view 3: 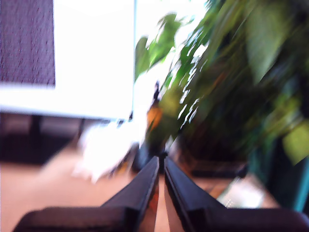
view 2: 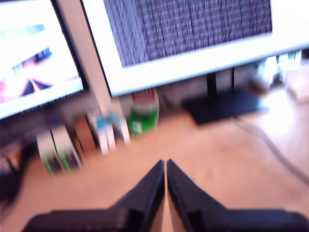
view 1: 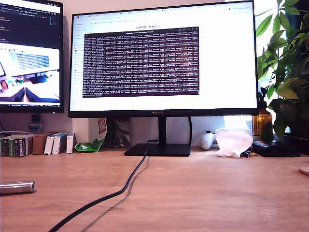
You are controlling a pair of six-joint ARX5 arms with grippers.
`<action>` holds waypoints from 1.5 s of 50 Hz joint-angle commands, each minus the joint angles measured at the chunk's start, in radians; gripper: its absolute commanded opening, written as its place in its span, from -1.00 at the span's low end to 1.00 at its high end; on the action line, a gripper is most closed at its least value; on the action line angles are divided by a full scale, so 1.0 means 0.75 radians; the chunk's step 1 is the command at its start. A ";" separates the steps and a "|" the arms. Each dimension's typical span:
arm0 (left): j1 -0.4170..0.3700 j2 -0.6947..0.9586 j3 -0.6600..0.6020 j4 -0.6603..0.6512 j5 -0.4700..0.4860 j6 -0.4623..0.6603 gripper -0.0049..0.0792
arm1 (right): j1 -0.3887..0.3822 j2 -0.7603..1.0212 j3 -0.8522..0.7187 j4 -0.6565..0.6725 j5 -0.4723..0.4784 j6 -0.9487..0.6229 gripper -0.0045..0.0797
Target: Pick the metallic laser pointer with your right arm, pass it to your left arm, then place it down to the left side of the table
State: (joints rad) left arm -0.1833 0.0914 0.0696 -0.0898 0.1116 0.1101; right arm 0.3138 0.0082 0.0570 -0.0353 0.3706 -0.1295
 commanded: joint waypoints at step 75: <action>-0.105 -0.138 -0.073 -0.291 -0.046 -0.157 -0.93 | -0.382 -0.009 -0.067 -0.179 -0.132 0.107 -0.92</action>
State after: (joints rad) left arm -0.2642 -0.0036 0.0395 -0.2852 0.0761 -0.0013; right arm 0.0422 0.0082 0.0067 -0.1661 0.2718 -0.0528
